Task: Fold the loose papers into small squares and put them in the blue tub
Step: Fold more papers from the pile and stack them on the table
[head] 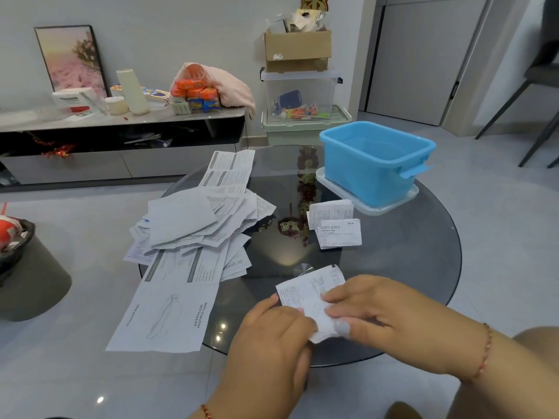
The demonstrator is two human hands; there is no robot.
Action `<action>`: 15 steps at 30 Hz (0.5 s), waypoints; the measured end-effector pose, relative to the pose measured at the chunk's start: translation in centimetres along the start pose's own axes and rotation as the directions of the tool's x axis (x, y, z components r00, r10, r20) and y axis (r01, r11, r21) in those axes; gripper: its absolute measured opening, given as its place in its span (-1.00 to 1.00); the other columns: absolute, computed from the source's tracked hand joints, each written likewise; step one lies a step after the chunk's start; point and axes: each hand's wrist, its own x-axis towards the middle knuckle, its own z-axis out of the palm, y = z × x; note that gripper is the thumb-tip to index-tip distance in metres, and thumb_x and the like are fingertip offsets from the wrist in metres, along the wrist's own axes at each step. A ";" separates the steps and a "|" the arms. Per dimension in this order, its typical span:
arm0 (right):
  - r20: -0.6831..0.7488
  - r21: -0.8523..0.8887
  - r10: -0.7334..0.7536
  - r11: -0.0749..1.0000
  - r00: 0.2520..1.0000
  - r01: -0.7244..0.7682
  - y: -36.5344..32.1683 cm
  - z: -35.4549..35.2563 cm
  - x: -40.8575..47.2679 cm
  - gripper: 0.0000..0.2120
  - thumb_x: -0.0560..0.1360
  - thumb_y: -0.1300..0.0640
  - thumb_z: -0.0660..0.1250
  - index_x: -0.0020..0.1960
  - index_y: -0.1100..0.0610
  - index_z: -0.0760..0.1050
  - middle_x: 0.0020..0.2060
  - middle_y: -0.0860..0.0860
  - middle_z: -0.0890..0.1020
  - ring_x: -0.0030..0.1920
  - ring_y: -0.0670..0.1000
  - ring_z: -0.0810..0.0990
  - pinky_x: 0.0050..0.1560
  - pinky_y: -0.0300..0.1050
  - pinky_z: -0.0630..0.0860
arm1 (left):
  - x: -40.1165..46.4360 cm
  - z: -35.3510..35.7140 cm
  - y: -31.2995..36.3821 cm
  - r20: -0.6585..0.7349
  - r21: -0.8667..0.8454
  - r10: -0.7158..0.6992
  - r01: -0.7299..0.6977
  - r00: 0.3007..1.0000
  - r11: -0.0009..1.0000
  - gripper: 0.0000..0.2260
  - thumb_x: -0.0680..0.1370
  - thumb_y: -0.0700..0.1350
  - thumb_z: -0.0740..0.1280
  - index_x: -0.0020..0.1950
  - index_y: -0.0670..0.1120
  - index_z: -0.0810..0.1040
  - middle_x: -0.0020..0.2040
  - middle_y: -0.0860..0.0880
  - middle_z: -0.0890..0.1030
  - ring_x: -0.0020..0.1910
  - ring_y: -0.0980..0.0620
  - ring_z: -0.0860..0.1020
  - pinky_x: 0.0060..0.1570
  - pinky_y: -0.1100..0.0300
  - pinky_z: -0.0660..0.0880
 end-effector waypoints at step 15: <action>-0.205 0.293 0.402 0.895 0.893 -0.335 1.1 1.4 0.7 -0.77 0.38 0.05 0.48 -0.37 0.03 0.48 -0.44 -0.13 0.54 -0.41 -0.15 0.44 -0.31 -0.19 0.40 | 0.4 -0.8 0.3 0.101 -0.057 -0.474 0.481 0.875 0.875 -0.79 0.46 0.06 0.39 -0.33 0.01 0.52 -0.11 0.25 0.45 -0.07 0.25 0.37 -0.17 0.45 0.30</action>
